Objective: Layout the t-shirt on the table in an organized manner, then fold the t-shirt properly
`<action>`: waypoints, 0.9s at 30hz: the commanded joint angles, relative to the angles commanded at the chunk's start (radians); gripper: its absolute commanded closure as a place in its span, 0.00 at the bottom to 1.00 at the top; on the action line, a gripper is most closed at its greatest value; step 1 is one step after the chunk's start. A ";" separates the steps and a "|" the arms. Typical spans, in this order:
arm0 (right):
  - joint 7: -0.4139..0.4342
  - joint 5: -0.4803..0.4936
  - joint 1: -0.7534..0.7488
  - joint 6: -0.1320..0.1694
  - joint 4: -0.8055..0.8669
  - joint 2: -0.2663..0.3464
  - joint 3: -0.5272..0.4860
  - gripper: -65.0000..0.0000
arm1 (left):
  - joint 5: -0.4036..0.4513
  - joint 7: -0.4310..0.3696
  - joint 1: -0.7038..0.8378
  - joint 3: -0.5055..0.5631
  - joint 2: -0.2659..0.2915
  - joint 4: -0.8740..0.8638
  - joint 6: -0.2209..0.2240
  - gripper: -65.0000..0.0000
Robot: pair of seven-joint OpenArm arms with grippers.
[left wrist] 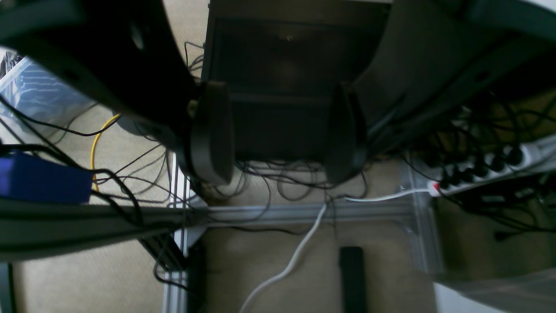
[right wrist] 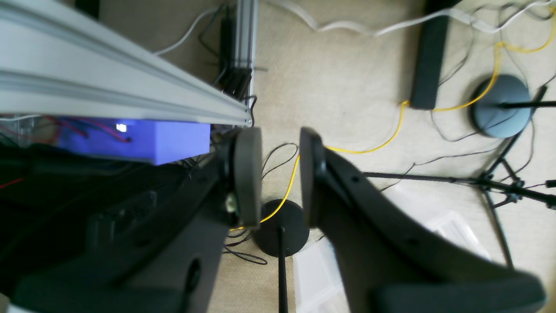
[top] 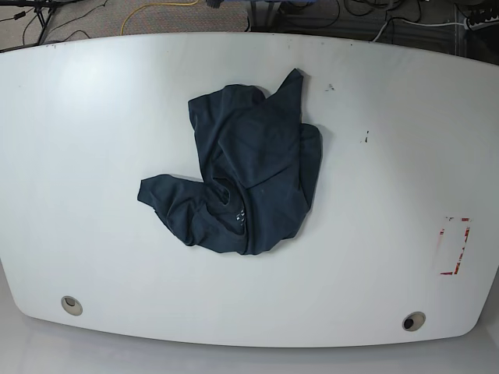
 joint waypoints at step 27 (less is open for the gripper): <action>-0.276 -0.008 0.313 0.000 0.235 0.006 0.005 0.78 | -0.155 0.005 -0.161 -0.061 -0.061 0.224 0.000 0.28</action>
